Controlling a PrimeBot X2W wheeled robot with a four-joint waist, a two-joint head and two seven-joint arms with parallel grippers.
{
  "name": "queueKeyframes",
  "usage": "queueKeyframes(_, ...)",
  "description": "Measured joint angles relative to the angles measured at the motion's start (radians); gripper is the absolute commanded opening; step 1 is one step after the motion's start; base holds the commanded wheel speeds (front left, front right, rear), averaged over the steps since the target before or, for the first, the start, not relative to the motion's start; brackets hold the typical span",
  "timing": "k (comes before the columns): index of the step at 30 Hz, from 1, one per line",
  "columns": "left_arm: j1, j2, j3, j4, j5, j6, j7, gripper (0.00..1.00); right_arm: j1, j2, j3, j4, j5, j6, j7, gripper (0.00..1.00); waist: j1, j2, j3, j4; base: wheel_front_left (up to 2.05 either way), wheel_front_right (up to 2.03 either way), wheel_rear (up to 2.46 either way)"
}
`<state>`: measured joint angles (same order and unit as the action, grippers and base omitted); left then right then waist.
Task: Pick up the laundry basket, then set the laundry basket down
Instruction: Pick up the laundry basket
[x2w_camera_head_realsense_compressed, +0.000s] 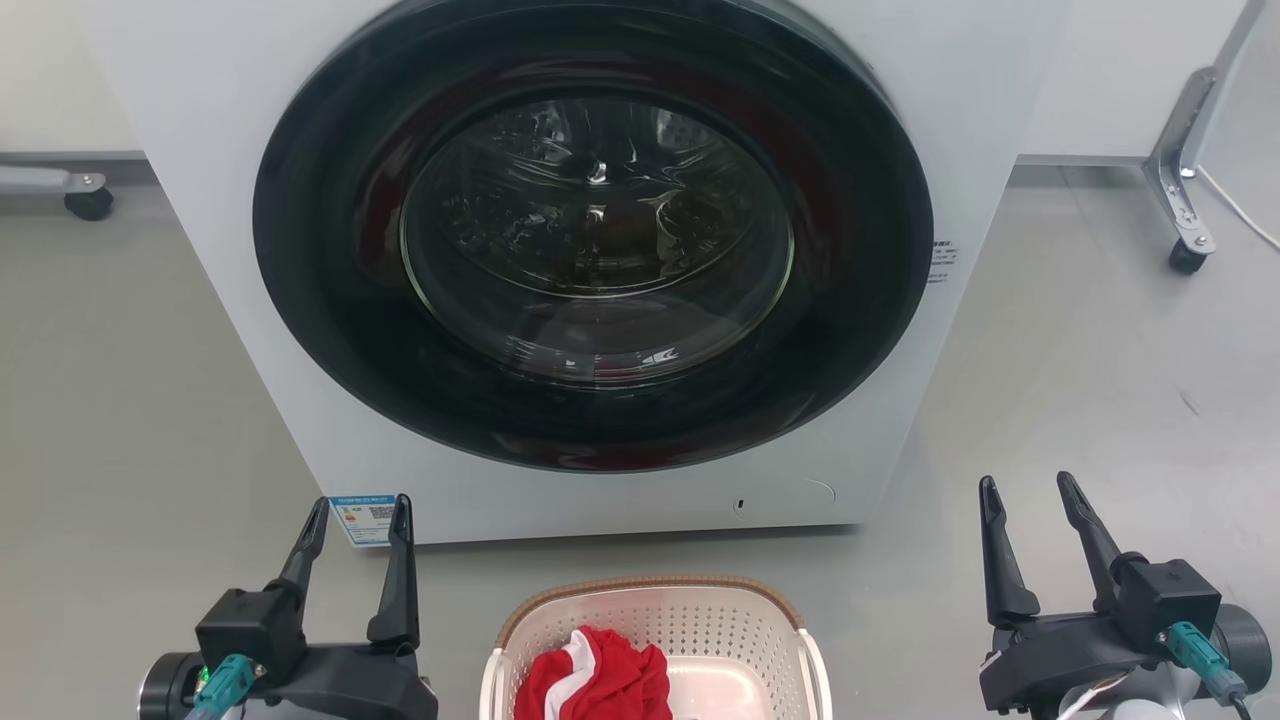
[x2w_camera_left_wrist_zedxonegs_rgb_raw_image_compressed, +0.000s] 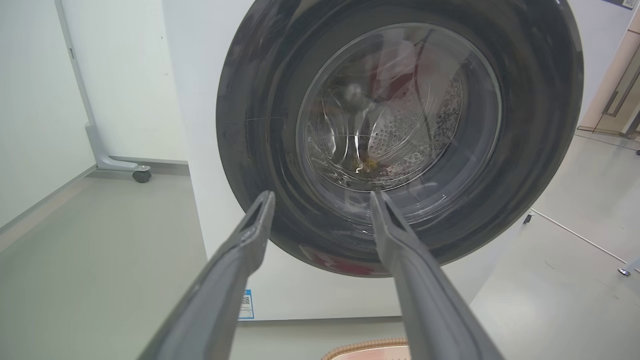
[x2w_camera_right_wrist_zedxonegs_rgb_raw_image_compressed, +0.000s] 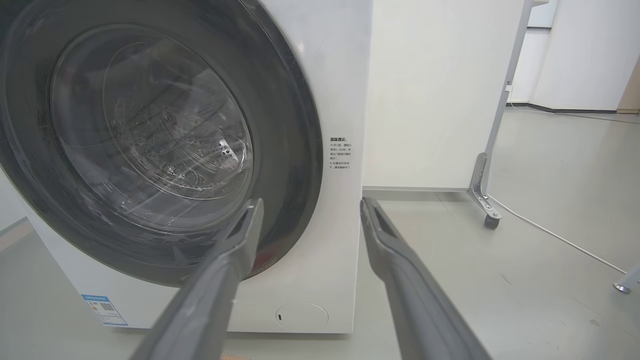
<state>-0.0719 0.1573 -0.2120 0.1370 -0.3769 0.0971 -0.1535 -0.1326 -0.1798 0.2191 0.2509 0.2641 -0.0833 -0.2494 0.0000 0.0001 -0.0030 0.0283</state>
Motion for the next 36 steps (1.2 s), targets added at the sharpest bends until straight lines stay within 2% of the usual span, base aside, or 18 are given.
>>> queueKeyframes(14,-0.015,-0.001,-0.018,-0.015,0.0,-0.001,0.013,1.0,-0.034,0.016,0.007,-0.005,-0.001,0.013,0.0,1.0,0.0,0.0,0.102,-0.001,0.0,0.0,0.0)
queueKeyframes(28,-0.138,-0.025,-0.016,0.082,-0.034,-0.02,0.045,1.0,-0.132,0.039,0.023,0.081,-0.001,0.024,0.0,1.0,0.0002,0.0,0.271,-0.009,0.0,0.0,0.0)
queueKeyframes(36,-0.223,-0.035,-0.025,0.17,-0.044,-0.045,0.065,1.0,-0.212,0.05,0.033,0.137,-0.001,0.036,0.0,1.0,0.0002,0.0001,0.382,-0.014,0.0,0.0,0.0)
